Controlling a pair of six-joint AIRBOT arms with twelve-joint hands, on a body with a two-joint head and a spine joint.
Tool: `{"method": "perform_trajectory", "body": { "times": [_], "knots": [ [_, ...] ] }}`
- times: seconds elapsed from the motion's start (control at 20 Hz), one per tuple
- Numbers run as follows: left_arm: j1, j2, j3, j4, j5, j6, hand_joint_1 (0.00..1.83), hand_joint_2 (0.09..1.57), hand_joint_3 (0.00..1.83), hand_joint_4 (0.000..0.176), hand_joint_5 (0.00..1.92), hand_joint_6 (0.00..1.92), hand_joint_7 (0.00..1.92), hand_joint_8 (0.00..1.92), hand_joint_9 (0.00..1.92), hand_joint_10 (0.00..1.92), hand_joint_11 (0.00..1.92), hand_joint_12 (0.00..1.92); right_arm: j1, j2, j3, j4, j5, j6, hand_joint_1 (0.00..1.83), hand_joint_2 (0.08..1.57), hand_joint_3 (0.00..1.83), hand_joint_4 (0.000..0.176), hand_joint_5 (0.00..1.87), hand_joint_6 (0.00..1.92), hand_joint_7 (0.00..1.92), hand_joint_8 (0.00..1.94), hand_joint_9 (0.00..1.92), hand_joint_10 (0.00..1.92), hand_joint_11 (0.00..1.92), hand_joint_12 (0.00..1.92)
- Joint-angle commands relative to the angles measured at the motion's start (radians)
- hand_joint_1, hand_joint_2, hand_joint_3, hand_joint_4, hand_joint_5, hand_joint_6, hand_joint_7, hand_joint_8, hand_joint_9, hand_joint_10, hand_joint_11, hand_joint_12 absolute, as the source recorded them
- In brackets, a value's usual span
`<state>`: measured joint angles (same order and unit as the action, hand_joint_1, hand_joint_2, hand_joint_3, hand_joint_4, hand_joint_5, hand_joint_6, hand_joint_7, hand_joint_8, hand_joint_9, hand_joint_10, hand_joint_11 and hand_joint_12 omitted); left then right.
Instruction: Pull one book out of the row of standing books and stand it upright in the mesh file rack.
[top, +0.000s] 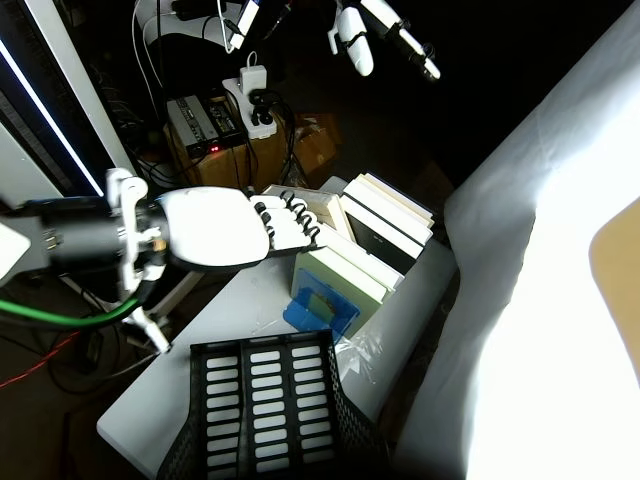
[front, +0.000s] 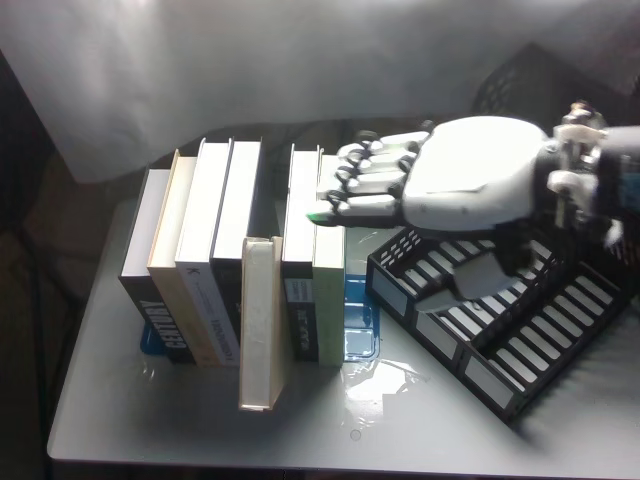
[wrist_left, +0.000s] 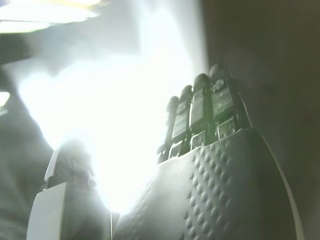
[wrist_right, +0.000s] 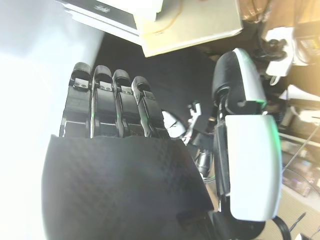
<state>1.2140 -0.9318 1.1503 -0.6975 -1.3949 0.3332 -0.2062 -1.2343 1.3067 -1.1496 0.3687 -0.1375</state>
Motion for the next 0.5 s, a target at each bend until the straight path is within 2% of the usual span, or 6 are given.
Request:
{"method": "perform_trajectory", "body": {
  "times": [0.0,0.15,0.2,0.3,0.35,0.45],
  "knots": [
    [0.003,0.000,0.007,-0.023,-0.125,-0.006,0.42,1.27,0.00,0.003,0.00,0.00,0.00,0.00,0.00,0.00,0.00,0.00,0.011,0.005,0.010,0.005,0.051,0.020,0.71,1.09,0.00,0.000,0.00,0.00,0.00,0.00,0.00,0.00,0.00,0.00],
    [0.015,-0.010,0.017,-0.060,-0.134,-0.006,0.45,1.27,0.00,0.000,0.00,0.00,0.00,0.00,0.00,0.00,0.00,0.00,0.036,-0.067,0.053,-0.130,0.050,0.101,0.75,1.07,0.00,0.000,0.00,0.00,0.00,0.00,0.00,0.00,0.00,0.00],
    [0.017,-0.014,0.020,-0.065,-0.136,-0.006,0.45,1.27,0.00,0.000,0.00,0.00,0.00,0.00,0.00,0.00,0.00,0.00,0.039,-0.078,0.058,-0.140,0.050,0.102,0.75,1.07,0.00,0.000,0.00,0.00,0.00,0.00,0.00,0.00,0.00,0.00],
    [0.025,-0.019,0.024,-0.074,-0.141,-0.006,0.32,1.27,0.00,0.009,0.00,0.00,0.00,0.00,0.00,0.00,0.00,0.00,0.045,-0.112,0.076,-0.164,0.050,0.103,0.76,1.06,0.00,0.000,0.00,0.00,0.00,0.00,0.00,0.00,0.00,0.00],
    [0.026,-0.021,0.025,-0.074,-0.143,-0.006,0.30,1.27,0.00,0.023,0.00,0.00,0.00,0.00,0.00,0.00,0.00,0.00,0.045,-0.131,0.088,-0.175,0.050,0.106,0.73,1.07,0.00,0.000,0.00,0.00,0.00,0.00,0.00,0.00,0.00,0.00],
    [0.026,-0.026,0.032,-0.076,-0.143,-0.006,0.31,1.27,0.00,0.024,0.00,0.00,0.00,0.00,0.00,0.00,0.00,0.00,0.045,-0.157,0.101,-0.196,0.050,0.107,0.73,1.06,0.00,0.000,0.00,0.00,0.00,0.00,0.00,0.00,0.00,0.00]
  ]
}}
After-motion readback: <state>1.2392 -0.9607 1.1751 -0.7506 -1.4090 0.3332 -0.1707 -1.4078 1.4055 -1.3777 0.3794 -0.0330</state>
